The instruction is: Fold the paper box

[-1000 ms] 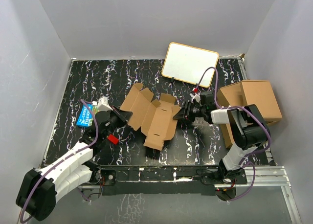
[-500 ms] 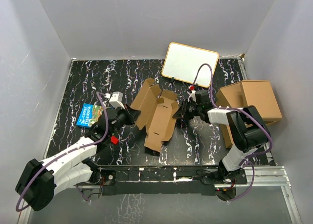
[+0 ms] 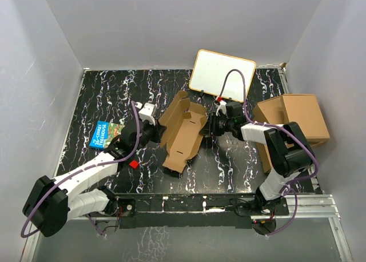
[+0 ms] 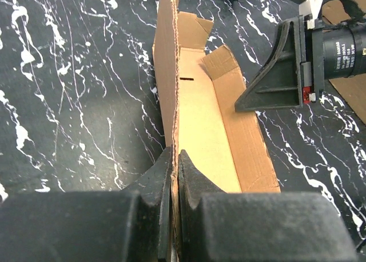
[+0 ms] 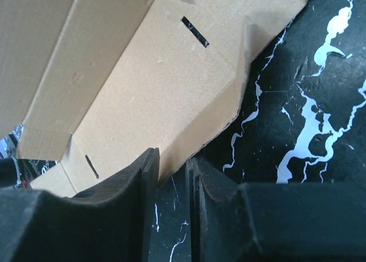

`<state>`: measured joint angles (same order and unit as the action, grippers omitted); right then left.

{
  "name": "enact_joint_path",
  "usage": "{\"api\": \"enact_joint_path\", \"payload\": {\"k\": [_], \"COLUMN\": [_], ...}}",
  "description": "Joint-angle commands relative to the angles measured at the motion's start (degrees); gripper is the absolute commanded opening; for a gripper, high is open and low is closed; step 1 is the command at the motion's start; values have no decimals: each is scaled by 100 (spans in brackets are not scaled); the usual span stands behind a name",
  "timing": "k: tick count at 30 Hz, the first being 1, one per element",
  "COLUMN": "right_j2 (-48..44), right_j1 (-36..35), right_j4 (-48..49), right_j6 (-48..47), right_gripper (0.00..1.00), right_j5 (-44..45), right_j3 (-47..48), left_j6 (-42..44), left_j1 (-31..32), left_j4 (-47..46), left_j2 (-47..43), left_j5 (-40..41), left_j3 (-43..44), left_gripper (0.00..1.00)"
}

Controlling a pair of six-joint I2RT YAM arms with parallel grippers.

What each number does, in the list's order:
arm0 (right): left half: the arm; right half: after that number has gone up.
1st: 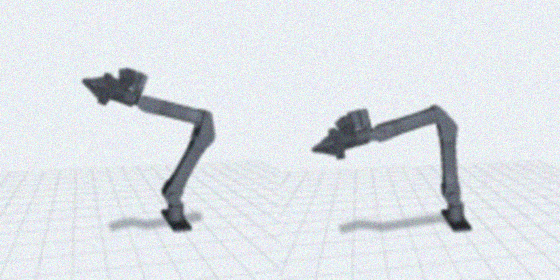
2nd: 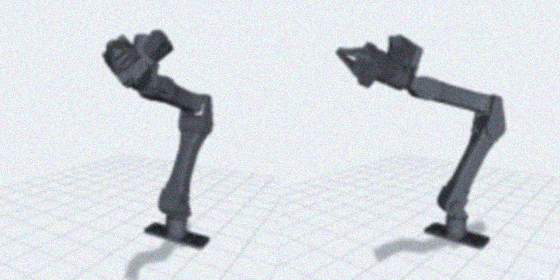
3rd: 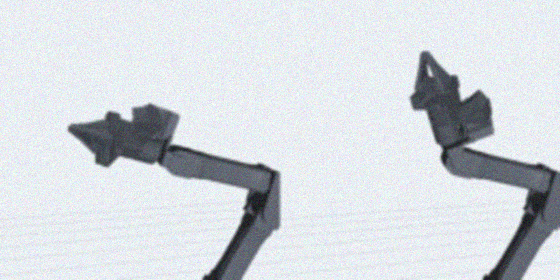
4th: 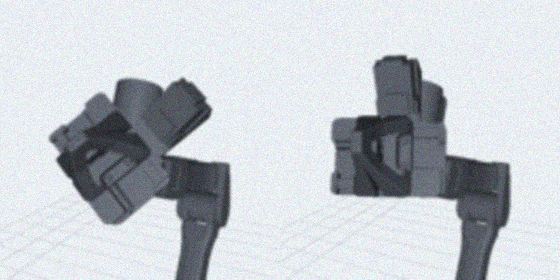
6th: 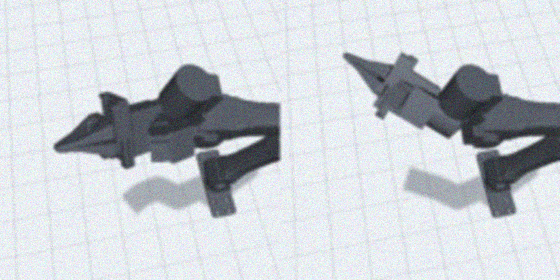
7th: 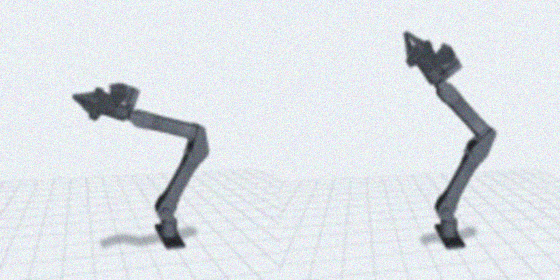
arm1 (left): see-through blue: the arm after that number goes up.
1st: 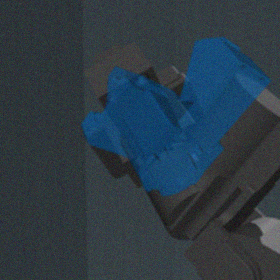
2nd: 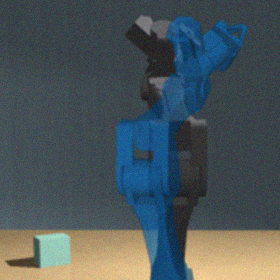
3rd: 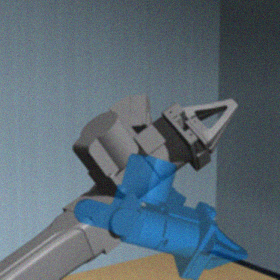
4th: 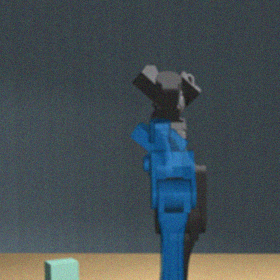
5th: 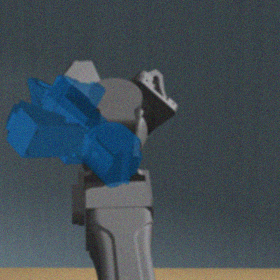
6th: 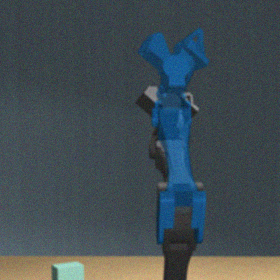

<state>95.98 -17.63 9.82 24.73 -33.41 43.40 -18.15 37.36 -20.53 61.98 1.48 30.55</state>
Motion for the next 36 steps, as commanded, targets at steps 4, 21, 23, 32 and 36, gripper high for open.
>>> {"api": "enact_joint_path", "payload": {"k": [4, 21, 23, 32, 36], "right_j2": [294, 48, -114, -613, -79], "right_j1": [-7, 1026, 1099, 1122, 1121], "right_j4": [-258, -1847, -2057, -1484, -2265], "right_j6": [-965, -3750, -4122, -5757, -6250], "right_gripper": [36, 71, 71, 99, 99], "right_j5": [-186, -2266, -2500, -3486, -3512], "right_j3": [525, 1057, 1151, 1244, 2029], "left_j6": [965, 2154, 2267, 2811, 2872], "left_j1": [52, 30, 5, -75, -106], "left_j4": [105, 277, 278, 309, 426], "left_j2": [-89, -231, -236, -446, -574], "left_j5": [-158, -223, -262, -594, -827], "left_j3": [336, 318, 352, 427, 503], "left_gripper": [0, 0, 0, 0, 0]}}
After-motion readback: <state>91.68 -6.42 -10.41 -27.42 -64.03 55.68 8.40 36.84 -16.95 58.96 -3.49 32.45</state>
